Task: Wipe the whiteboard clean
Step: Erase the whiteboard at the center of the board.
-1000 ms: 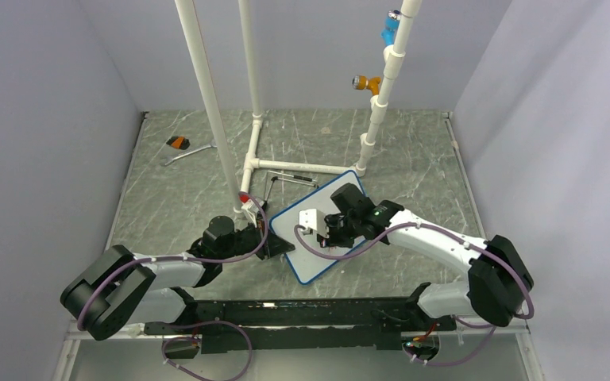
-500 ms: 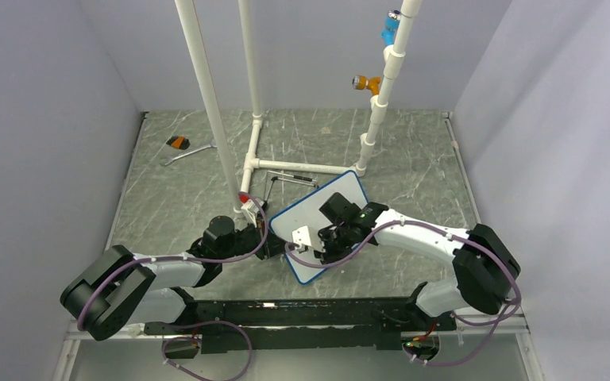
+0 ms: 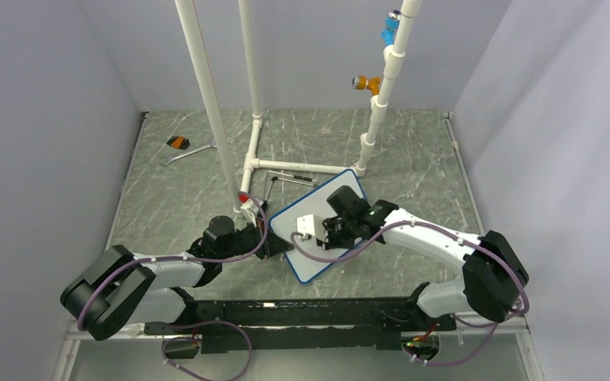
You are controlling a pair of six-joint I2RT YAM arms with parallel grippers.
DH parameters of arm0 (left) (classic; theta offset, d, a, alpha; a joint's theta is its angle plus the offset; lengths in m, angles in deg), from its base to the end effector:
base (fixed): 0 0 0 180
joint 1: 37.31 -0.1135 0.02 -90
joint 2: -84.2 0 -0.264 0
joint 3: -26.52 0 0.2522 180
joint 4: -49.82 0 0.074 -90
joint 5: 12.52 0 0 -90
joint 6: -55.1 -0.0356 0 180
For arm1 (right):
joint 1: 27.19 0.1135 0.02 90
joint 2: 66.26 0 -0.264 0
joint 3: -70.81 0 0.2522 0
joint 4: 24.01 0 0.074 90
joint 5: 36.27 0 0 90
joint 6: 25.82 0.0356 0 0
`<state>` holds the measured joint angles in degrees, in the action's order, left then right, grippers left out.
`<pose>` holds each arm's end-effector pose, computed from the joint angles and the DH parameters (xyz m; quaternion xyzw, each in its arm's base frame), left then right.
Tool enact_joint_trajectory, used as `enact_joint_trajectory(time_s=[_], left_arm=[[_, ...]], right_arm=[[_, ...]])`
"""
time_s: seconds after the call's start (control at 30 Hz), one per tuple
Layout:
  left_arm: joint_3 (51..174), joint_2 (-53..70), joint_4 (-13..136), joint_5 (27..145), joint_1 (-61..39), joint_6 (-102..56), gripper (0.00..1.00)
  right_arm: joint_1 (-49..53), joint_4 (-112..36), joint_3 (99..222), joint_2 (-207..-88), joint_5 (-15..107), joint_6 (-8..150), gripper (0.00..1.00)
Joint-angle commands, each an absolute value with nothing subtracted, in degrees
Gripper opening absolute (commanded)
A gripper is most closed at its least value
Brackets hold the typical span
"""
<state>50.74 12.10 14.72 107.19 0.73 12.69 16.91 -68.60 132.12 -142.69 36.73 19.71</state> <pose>0.1548 -0.1435 0.1544 0.0966 0.7660 -0.5569 0.3063 0.1766 0.1856 0.2111 -0.6942 0.6565 0.1418 0.2589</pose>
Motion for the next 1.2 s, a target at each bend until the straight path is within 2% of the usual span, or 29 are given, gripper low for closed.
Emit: enact_joint_trajectory(time_s=[0.0, 0.2, 0.43, 0.53, 0.9, 1.03, 1.17], left_arm=[[51.47, 13.57, 10.93, 112.66, 1.74, 12.37, 0.0], [51.3, 13.65, 10.82, 112.61, 1.76, 12.34, 0.0], [51.58, 11.95, 9.12, 113.14, 1.76, 12.81, 0.0], [51.87, 11.28, 8.76, 113.25, 1.72, 12.91, 0.0], [51.7, 12.96, 10.92, 112.99, 1.75, 12.12, 0.0], [51.44, 13.39, 11.02, 112.81, 1.75, 12.03, 0.0], [51.57, 13.33, 11.07, 113.04, 1.71, 11.99, 0.0]], right_arm=[[21.35, -76.03, 132.86, -146.63, 32.79, 12.47, 0.0], [21.62, -72.56, 133.85, -147.42, 36.11, 17.0, 0.0], [17.33, -59.76, 132.18, -140.51, 43.02, 27.24, 0.0], [17.15, -60.51, 131.59, -140.96, 42.69, 25.67, 0.0], [20.6, -78.66, 133.77, -147.46, 31.61, 11.4, 0.0], [21.11, -76.75, 133.73, -148.6, 34.11, 13.26, 0.0], [20.69, -67.01, 133.17, -145.95, 40.22, 20.71, 0.0]])
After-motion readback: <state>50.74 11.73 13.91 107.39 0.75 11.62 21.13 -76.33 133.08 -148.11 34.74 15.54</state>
